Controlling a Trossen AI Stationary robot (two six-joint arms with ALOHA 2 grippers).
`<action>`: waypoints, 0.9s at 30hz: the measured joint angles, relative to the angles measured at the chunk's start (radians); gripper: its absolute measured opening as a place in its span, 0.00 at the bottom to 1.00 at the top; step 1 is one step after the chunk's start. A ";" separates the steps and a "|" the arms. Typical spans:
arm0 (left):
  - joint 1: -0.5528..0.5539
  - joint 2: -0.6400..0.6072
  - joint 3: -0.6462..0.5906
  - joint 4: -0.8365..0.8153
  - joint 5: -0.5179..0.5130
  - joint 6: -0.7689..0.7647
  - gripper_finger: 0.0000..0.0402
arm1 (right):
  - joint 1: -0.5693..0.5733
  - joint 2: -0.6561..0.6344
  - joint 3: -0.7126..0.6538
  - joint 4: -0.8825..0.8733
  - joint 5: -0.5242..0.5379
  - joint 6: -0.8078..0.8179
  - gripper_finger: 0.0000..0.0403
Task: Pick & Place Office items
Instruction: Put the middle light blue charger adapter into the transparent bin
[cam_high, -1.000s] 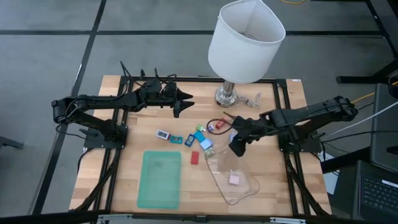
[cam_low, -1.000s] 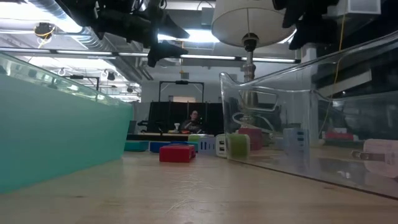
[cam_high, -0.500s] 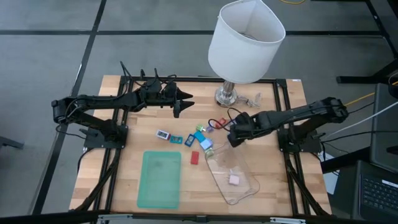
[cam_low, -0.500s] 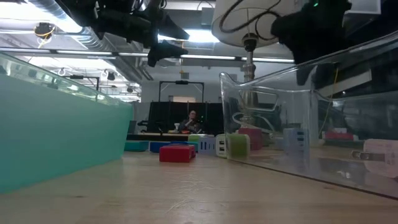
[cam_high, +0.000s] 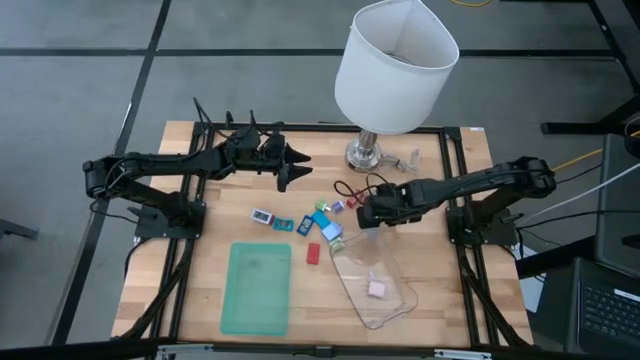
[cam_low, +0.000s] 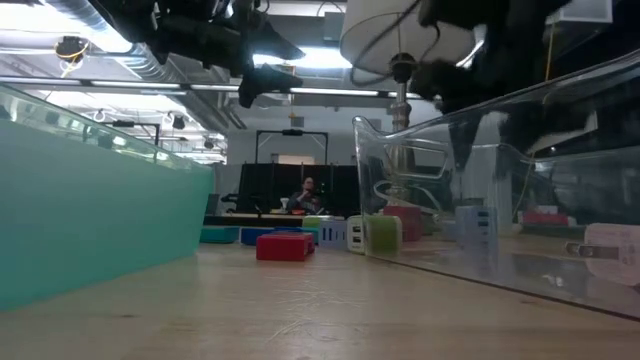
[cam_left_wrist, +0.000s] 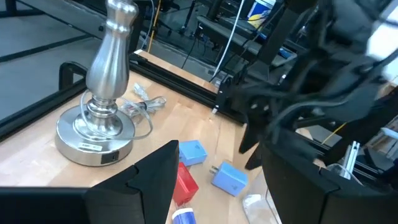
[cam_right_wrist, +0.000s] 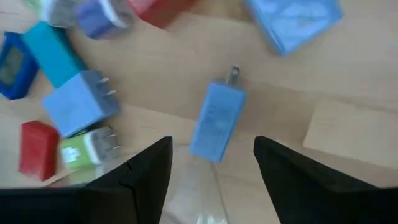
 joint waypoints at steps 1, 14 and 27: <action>0.000 0.000 0.000 -0.001 0.001 0.000 0.56 | -0.009 0.000 -0.024 0.025 -0.014 0.007 0.59; 0.000 0.000 0.001 -0.048 0.020 0.015 0.56 | -0.065 -0.002 -0.148 0.161 -0.117 0.007 0.59; 0.000 0.000 0.003 -0.011 0.103 -0.035 0.56 | -0.151 0.000 -0.035 0.156 -0.123 -0.102 0.59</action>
